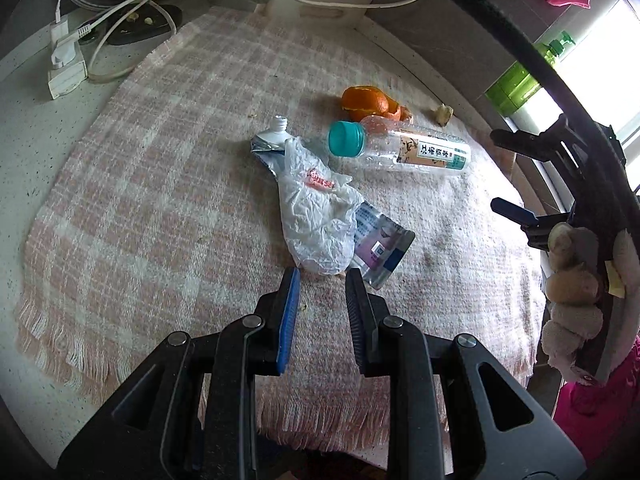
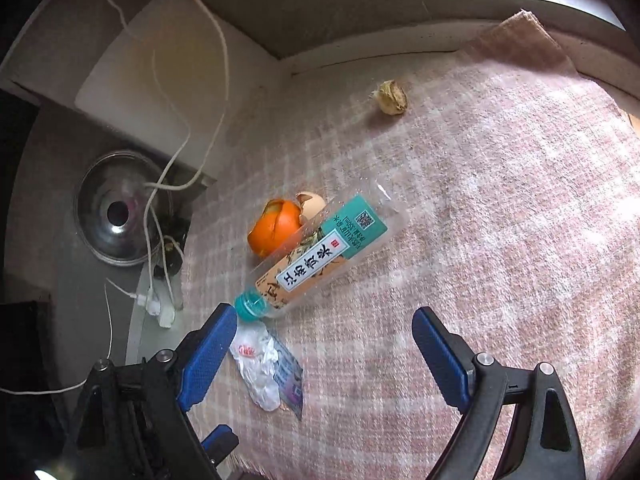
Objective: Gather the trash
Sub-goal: 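Grasp the clear teal-capped bottle with the right tool while the left tool grasps the plastic bag, then lift the bottle with the right tool while the left tool lifts the plastic bag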
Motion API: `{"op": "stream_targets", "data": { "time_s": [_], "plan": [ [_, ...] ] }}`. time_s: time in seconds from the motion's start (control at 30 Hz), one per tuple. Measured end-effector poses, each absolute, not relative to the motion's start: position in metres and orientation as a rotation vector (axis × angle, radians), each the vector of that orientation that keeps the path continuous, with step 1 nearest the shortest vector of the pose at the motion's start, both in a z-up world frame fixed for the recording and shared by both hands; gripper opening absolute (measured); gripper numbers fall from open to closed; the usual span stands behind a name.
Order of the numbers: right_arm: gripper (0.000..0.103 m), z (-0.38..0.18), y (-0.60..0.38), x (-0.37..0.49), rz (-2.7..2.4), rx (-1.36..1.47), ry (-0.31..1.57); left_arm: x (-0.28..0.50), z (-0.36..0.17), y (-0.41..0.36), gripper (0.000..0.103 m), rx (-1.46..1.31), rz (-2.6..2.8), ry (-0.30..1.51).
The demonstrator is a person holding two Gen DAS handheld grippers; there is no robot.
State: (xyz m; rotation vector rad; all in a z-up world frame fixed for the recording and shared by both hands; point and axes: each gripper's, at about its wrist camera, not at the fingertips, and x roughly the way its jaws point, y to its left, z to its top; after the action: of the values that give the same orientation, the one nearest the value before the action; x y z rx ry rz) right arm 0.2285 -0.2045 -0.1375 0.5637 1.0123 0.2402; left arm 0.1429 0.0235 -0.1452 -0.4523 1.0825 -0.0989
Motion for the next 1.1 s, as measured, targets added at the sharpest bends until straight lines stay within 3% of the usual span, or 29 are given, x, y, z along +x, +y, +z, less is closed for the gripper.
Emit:
{"op": "stream_targets", "data": {
  "time_s": [0.17,0.23,0.27,0.77,0.8,0.87,0.9,0.93,1.0,1.1],
  "plan": [
    [0.091,-0.146,-0.197,0.254,0.195,0.601,1.027,0.162,-0.152,0.022,0.024,-0.450,-0.088,1.100],
    [0.091,-0.152,-0.194,0.263,0.169,0.622,1.043,0.168,-0.155,0.023,0.040,-0.453,-0.077,1.106],
    [0.091,-0.156,-0.193,0.268,0.159,0.640,1.054,0.171,-0.156,0.024,0.042,-0.455,-0.070,1.103],
    [0.092,-0.198,-0.173,0.289,0.111,0.805,1.144,0.198,-0.184,0.021,0.043,-0.390,-0.038,1.146],
    [0.092,-0.198,-0.171,0.290,0.109,0.799,1.147,0.198,-0.185,0.022,0.042,-0.389,-0.039,1.142],
    [0.087,-0.197,-0.169,0.292,0.101,0.790,1.148,0.199,-0.185,0.024,0.029,-0.394,-0.046,1.132],
    [0.080,-0.198,-0.168,0.294,0.101,0.790,1.149,0.199,-0.186,0.025,0.021,-0.399,-0.051,1.136],
    [0.075,-0.199,-0.165,0.297,0.108,0.791,1.154,0.200,-0.187,0.027,0.019,-0.410,-0.052,1.137],
    [0.073,-0.199,-0.163,0.299,0.117,0.797,1.156,0.199,-0.187,0.030,0.011,-0.431,-0.056,1.132],
    [0.072,-0.200,-0.163,0.299,0.127,0.800,1.150,0.196,-0.184,0.032,0.008,-0.435,-0.058,1.116]
  ]
}}
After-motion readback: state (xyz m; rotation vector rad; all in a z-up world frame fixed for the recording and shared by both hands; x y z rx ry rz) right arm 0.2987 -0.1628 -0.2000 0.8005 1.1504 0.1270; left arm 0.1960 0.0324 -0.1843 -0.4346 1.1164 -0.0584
